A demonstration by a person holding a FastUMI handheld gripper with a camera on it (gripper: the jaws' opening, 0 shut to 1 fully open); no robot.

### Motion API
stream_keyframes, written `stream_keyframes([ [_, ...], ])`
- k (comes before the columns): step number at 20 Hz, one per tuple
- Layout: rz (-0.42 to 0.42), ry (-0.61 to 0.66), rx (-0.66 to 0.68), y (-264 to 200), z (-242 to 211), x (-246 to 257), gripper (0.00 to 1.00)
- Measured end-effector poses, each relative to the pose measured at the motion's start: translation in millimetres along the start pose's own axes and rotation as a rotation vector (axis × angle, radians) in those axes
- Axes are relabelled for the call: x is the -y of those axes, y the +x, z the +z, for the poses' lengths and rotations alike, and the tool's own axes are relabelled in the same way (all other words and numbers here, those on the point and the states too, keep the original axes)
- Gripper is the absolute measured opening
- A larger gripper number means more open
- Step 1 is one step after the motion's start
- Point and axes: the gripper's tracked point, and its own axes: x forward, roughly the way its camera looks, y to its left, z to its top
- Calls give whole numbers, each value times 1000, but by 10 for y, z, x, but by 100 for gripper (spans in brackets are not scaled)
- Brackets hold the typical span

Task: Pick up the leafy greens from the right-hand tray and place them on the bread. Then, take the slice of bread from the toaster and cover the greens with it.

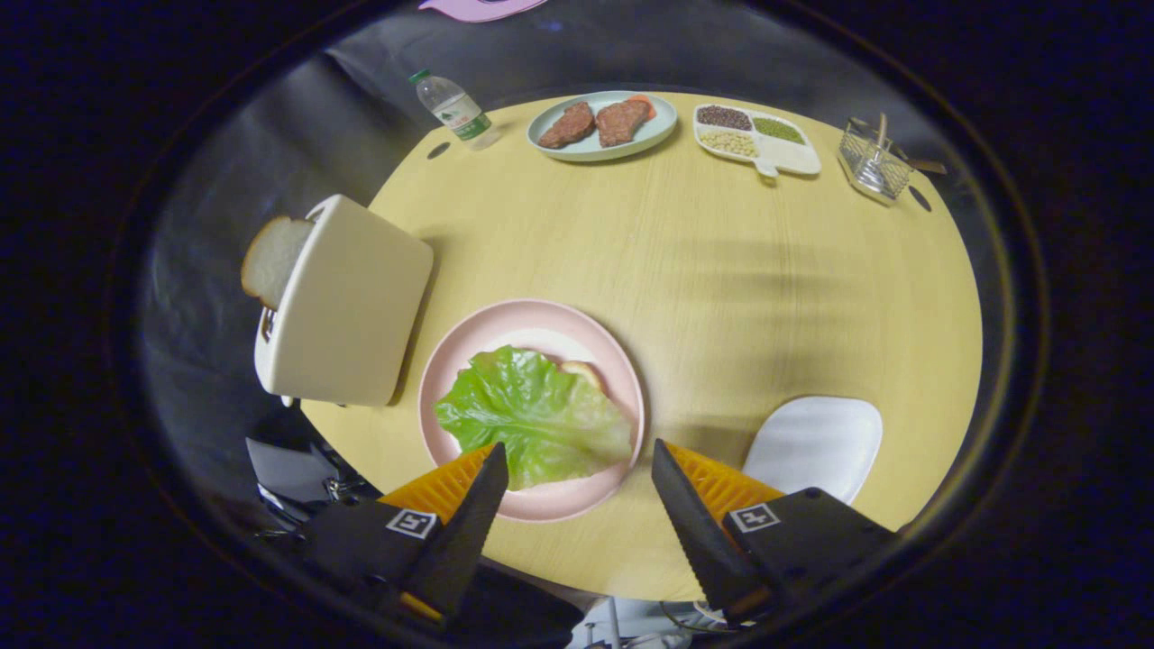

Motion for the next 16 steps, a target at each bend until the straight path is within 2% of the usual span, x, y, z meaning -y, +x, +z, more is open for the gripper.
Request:
stream_keyframes([
  [6, -41, 9, -13, -225, 176, -213, 100],
  [10, -22, 132, -18, -433, 430, -529, 100],
  [14, -59, 183, 4, -590, 774, -761, 100],
  [16, -31, 224, 8, -630, 922, -1009, 100],
])
